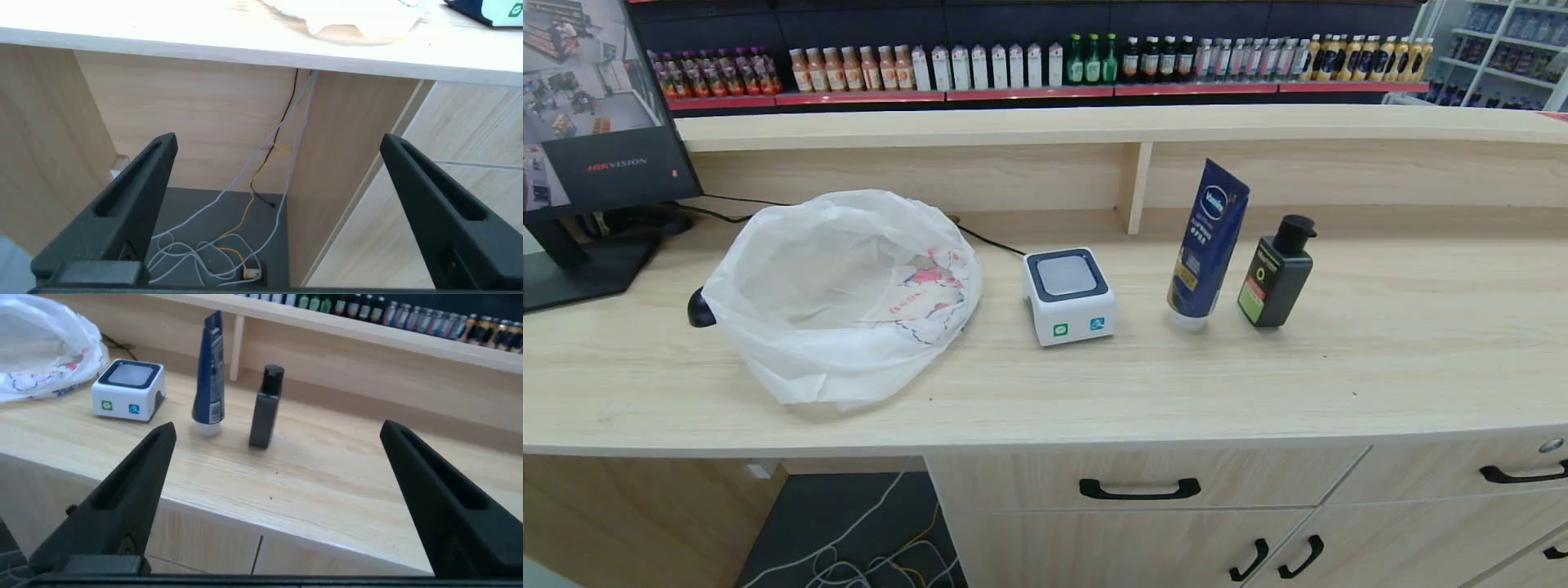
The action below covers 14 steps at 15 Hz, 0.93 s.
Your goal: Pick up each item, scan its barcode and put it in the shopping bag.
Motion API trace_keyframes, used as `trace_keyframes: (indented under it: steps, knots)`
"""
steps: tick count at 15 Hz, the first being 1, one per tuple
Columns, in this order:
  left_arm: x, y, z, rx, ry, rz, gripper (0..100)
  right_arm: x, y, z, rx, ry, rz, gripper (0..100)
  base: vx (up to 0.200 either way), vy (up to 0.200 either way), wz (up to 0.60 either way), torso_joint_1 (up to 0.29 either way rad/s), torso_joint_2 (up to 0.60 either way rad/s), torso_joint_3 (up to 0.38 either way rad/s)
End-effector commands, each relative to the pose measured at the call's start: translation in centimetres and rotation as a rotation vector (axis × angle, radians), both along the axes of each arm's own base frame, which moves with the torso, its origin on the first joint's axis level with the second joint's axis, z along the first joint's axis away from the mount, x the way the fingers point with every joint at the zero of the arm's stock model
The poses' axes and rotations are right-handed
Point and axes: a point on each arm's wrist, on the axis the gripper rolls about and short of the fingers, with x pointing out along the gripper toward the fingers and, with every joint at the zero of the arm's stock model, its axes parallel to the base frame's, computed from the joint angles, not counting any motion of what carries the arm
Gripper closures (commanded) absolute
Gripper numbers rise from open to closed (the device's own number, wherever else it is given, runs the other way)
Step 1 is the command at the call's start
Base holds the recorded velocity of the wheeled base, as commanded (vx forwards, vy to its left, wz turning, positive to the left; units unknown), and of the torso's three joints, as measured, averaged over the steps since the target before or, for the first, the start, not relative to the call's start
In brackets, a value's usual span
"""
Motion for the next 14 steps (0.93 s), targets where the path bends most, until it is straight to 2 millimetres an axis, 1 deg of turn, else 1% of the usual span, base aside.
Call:
trace_keyframes:
  steps: [1, 2, 3, 4, 6, 7, 11, 13, 14]
  knots:
    - [0.0, 0.0, 0.0, -0.001, 0.0, 0.001, 0, 2.9, 1.0, -0.9, -0.041, 0.096, 0.081, 0, 0.0, 0.0, 0.0, 0.0, 0.0, 0.0]
    - [0.0, 0.0, 0.0, -0.001, 0.0, 0.001, 0, 3.1, 1.1, -1.0, -0.042, 0.097, 0.091, 0, 0.0, 0.0, 0.0, 0.0, 0.0, 0.0]
    - [0.0, 0.0, 0.0, -0.001, 0.0, 0.001, 0, 4.2, 1.8, -1.5, -0.061, 0.101, 0.145, 0, 0.0, 0.0, 0.0, 0.0, 0.0, 0.0]
    - [0.0, 0.0, 0.0, -0.001, 0.0, 0.001, 0, 4.6, 2.0, -1.6, -0.071, 0.099, 0.159, 0, 0.0, 0.0, 0.0, 0.0, 0.0, 0.0]
    - [0.0, 0.0, 0.0, 0.001, 0.0, 0.001, 0, 5.3, 3.5, -2.2, -0.156, 0.115, 0.265, 0, 0.0, 0.0, 0.0, 0.0, 0.0, 0.0]
    - [0.0, 0.0, 0.0, 0.001, 0.0, 0.001, 0, 5.7, 4.1, -2.4, -0.167, 0.134, 0.281, 0, 0.0, 0.0, 0.0, 0.0, 0.0, 0.0]
    - [0.0, 0.0, 0.0, 0.001, 0.0, 0.001, 0, 8.2, 6.4, -2.4, -0.145, 0.135, 0.281, 0, 0.0, 0.0, 0.0, 0.0, 0.0, 0.0]
    - [0.0, 0.0, 0.0, -0.001, 0.0, 0.001, 0, 9.8, 8.0, -2.5, -0.114, 0.116, 0.239, 0, 0.0, 0.0, 0.0, 0.0, 0.0, 0.0]
    - [0.0, 0.0, 0.0, 0.001, 0.0, 0.001, 0, 10.6, 8.6, -2.7, -0.066, 0.128, 0.208, 0, 0.0, 0.0, 0.0, 0.0, 0.0, 0.0]
